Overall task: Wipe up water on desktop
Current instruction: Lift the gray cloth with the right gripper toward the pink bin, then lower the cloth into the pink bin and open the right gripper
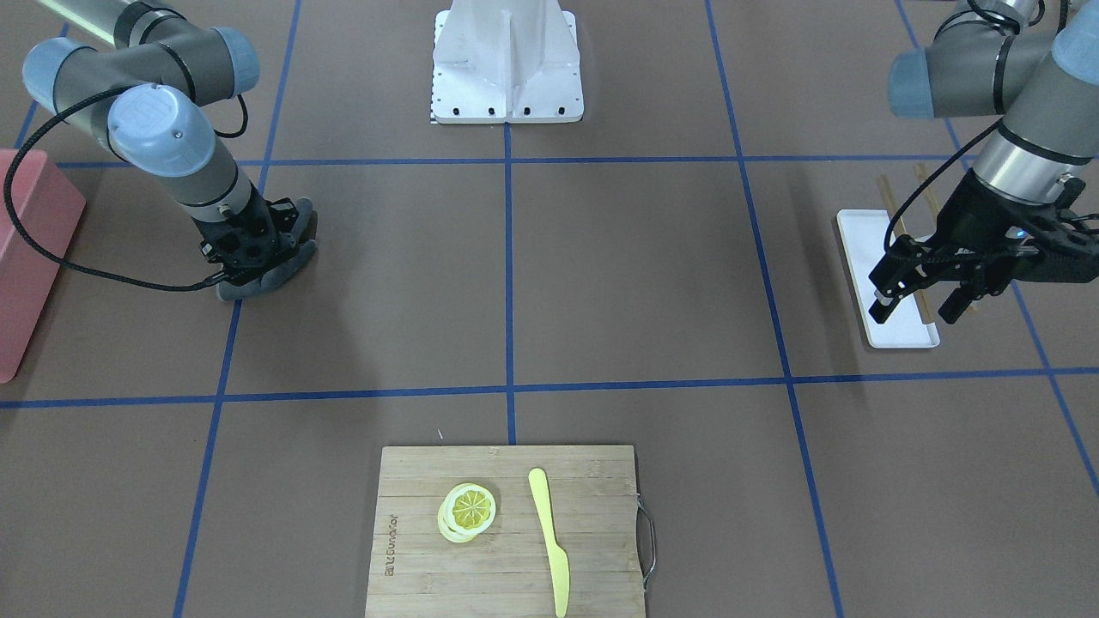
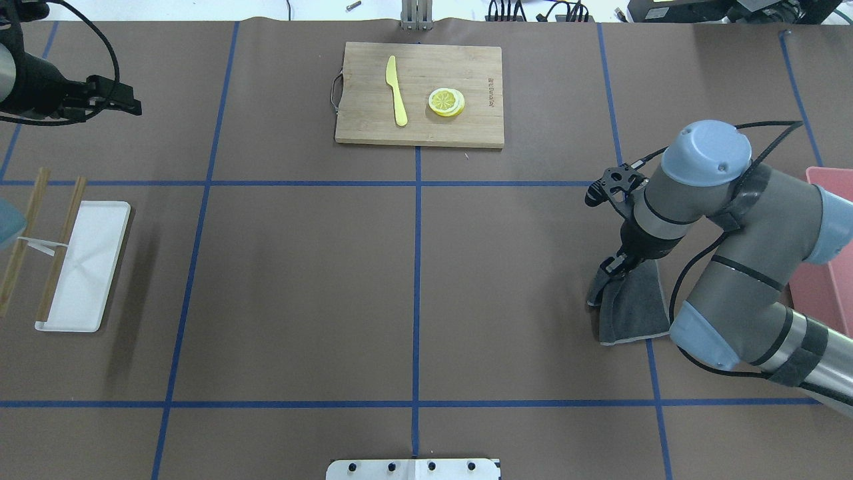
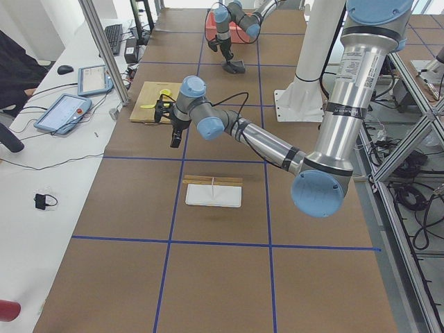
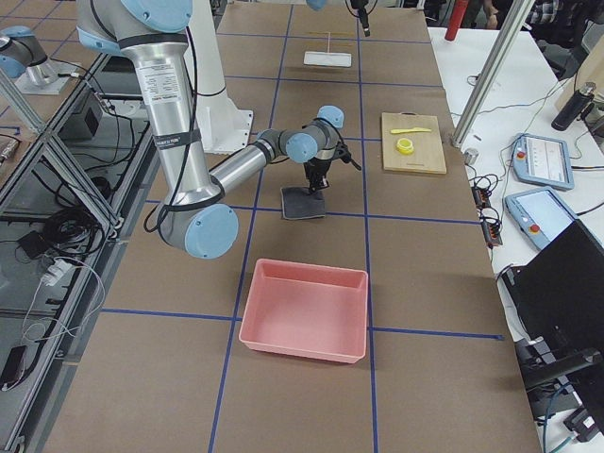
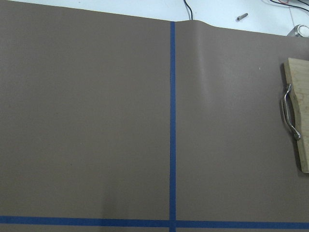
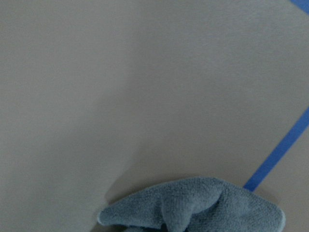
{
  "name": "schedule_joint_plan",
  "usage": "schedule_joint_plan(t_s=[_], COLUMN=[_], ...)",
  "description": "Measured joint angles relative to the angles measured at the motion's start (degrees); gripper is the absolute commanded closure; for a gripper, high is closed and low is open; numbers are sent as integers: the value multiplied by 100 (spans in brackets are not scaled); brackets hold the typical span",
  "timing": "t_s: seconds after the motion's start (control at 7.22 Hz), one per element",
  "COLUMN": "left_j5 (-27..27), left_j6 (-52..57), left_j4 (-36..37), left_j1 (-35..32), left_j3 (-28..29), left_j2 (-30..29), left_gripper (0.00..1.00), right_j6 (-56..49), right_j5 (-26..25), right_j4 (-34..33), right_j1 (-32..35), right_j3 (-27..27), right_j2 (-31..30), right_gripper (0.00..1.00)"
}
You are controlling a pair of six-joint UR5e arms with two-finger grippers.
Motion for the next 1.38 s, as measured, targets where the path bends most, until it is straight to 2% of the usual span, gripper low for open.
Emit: schedule_joint_plan(t_s=[0.14, 0.42, 0.83, 1.11, 1.38], left_j5=[0, 0, 0, -19, 23], left_j6=[0, -6, -21, -16, 26], left_j4=[0, 0, 2, 8, 11], left_j1=[0, 0, -13, -53, -120], left_j3=[1, -7, -61, -190, -310], left_j2=[-1, 3, 41, 261, 564], left_gripper=[2, 2, 2, 2, 2], right_j6=[-309, -816, -863, -1015, -1872], right_j5=[133, 779, 1205, 1501, 1328], right_j4=[-27, -35, -190, -1311, -1875], right_j1=[329, 1361, 2690, 3665, 4219], right_j3=[-78, -65, 561, 950, 1082], right_j2=[-17, -14, -24, -159, -688], right_gripper=[100, 100, 100, 100, 100])
